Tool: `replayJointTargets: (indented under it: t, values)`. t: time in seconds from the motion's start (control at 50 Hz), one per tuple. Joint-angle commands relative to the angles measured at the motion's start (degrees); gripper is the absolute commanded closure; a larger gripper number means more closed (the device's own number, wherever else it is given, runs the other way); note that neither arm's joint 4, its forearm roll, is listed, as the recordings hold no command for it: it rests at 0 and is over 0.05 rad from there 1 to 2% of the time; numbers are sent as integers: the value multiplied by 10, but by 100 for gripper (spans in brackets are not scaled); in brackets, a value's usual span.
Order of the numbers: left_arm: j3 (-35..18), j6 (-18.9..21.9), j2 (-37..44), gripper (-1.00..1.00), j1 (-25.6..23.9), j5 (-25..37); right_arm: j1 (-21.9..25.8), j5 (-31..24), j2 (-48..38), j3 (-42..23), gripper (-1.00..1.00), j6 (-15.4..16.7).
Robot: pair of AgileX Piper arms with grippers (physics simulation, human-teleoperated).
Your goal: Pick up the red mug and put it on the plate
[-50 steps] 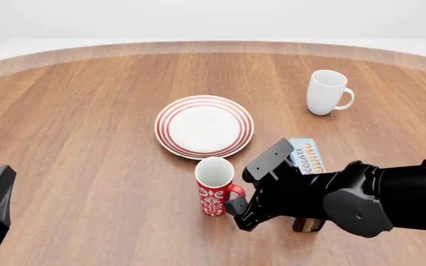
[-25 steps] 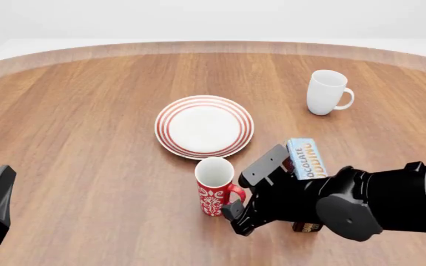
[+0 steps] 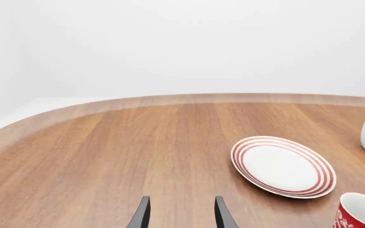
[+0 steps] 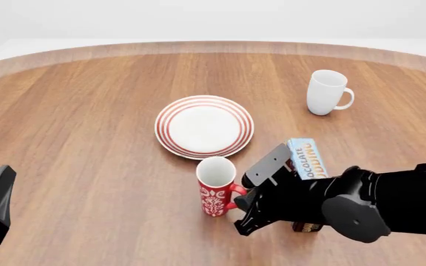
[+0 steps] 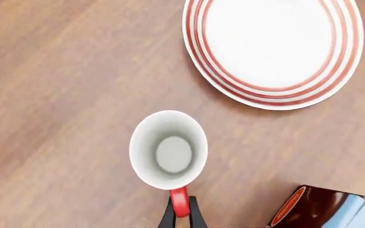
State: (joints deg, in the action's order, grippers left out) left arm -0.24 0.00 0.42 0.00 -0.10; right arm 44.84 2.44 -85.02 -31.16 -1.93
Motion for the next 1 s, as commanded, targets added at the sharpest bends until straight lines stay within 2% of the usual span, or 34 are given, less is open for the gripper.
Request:
replayJointTargets:
  t: [0.02,0.44,0.92,0.94,0.98,1.0]
  values:
    - [0,0,0,-100,0,0,-4,-13,28,1,100,2]
    - [0,0,0,-100,0,0,-32,-99,137,-25,100,27]
    - [0,0,0,-100,0,0,-76,-126,127,-95,100,59]
    - [0,0,0,-100,0,0,-79,-131,126,-103,100,68]
    - [0,0,0,-100,0,0,-86,-140,123,-117,100,69]
    - [0,0,0,-100,0,0,-92,-141,125,-122,100,54]
